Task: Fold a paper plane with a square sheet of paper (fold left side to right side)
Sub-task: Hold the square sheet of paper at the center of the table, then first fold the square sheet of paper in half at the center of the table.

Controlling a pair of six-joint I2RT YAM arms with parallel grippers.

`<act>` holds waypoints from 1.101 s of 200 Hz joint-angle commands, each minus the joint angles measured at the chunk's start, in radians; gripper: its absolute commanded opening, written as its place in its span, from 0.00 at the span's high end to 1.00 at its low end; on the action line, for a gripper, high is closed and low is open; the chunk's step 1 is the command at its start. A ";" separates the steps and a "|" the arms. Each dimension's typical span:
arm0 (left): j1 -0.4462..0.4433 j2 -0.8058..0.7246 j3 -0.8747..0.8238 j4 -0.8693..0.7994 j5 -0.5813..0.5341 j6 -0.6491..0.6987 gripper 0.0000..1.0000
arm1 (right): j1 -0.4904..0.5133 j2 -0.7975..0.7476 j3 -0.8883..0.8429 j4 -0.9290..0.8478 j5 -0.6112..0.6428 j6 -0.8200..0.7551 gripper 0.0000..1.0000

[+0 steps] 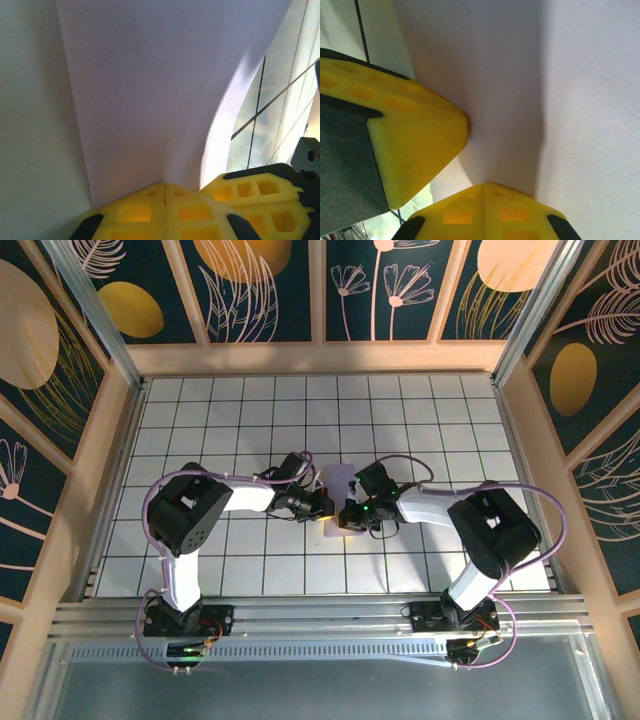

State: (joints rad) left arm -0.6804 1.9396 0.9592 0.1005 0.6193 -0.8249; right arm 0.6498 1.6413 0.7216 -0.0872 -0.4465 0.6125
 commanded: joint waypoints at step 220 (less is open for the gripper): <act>0.109 0.113 0.144 -0.066 -0.129 0.078 0.97 | 0.004 0.058 -0.046 -0.171 0.140 -0.057 1.00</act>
State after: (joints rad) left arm -0.6224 2.0052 1.0626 0.0532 0.6224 -0.7925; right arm 0.6498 1.6421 0.7193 -0.0929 -0.4339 0.5819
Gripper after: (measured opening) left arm 0.045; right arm 0.051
